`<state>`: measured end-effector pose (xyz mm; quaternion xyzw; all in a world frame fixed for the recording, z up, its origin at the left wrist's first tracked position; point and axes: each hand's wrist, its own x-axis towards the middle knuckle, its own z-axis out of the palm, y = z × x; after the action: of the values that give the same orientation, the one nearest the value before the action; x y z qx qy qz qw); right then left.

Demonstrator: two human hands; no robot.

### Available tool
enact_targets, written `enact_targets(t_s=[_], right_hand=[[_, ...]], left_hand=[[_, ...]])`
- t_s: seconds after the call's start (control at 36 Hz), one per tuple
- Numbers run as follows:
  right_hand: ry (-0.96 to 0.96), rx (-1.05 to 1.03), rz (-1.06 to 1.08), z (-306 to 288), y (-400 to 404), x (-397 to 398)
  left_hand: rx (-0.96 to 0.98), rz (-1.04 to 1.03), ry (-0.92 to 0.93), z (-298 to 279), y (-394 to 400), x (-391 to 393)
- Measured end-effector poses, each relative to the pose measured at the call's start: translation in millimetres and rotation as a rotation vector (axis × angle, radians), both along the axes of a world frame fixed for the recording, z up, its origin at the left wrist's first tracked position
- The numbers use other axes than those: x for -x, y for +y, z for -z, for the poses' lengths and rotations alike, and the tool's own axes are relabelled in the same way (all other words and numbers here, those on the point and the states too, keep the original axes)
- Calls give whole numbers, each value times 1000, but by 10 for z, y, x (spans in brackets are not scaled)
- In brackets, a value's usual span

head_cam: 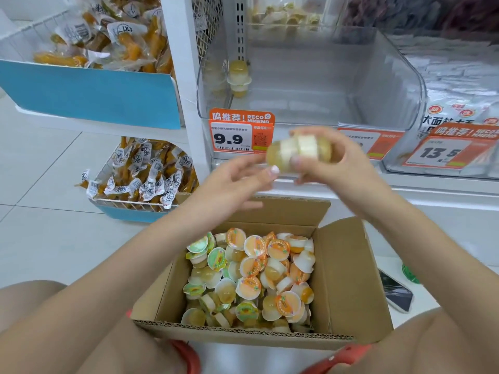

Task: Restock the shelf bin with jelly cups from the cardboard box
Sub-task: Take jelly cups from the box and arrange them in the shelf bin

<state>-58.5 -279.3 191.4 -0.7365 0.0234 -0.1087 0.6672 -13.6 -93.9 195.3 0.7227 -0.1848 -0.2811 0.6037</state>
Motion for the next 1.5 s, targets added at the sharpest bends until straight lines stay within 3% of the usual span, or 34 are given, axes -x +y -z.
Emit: enact_targets(t_s=[0.08,0.22,0.28,0.39,0.72,1.19,1.42,1.5], right_hand=[[-77,-28,159,-295,-138,-298],[2,315,226,-673,-282,-1104],[121,474,188,-669,-244,-1440],[285,574,55,-437,-106,-1916],[179,854,47,61,104,-2474],[150,558,142,138,102,-2531],[173,671,171,163,121,-2528],[145,515,205,51,96,-2470]], left_hand=[[-230,-86,-484,-29,60,-271],[-421,-111,-735,48,185,-693],[-448,-89,-751,50,216,-774],[-443,-41,-749,41,234,-830],[-615,150,-786,86,407,-859],[-618,253,-826,165,281,-739],[-608,293,-867,172,162,-704],[-620,301,-870,221,192,-734]])
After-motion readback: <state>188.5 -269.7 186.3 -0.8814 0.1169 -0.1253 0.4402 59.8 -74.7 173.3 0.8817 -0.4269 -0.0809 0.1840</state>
